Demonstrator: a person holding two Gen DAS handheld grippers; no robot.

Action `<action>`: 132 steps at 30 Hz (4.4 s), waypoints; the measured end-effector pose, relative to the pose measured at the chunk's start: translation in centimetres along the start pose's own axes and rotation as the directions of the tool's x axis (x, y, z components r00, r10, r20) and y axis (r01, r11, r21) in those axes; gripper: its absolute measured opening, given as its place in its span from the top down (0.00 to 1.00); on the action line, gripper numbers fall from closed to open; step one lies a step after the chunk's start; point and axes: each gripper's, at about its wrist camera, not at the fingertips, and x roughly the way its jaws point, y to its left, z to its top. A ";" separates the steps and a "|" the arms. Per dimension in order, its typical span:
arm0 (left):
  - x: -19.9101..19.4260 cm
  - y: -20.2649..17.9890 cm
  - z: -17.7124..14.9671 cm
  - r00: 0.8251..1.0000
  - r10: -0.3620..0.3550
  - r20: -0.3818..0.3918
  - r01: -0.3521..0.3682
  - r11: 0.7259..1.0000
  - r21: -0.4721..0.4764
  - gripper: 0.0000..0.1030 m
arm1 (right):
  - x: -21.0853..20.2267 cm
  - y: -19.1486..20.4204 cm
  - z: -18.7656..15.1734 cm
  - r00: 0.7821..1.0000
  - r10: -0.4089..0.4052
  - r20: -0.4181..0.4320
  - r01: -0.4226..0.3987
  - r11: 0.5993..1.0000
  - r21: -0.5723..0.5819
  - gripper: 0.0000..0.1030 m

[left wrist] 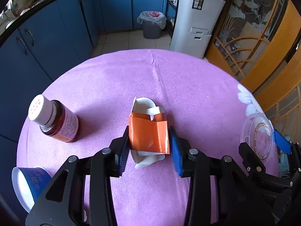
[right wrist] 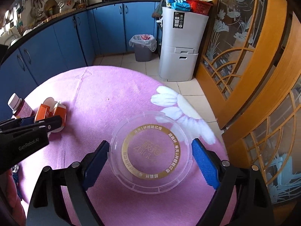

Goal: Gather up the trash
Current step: 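Grasp the orange paper box with the left tool while the right tool grasps the clear lid, then carry the orange box and clear plastic lid over the black bin, then open the left tool over the bin while the right tool releases the lid, then move both tools back over the table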

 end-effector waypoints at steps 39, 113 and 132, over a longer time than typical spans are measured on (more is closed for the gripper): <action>-7.5 -22.3 -5.1 0.987 -0.140 0.073 0.106 0.930 0.353 0.68 | -9.1 -18.4 -7.4 0.984 -0.155 0.092 0.122 0.949 0.289 0.17; -10.8 -11.8 -8.5 0.996 -0.003 0.090 -0.011 0.988 0.156 0.15 | -10.1 -8.3 -10.2 0.995 0.100 0.015 -0.102 0.985 0.139 0.09; -9.2 7.2 -13.5 0.999 0.023 -0.025 -0.025 0.998 -0.063 0.16 | -9.1 11.4 -12.8 0.957 0.250 -0.150 -0.280 0.931 -0.232 0.09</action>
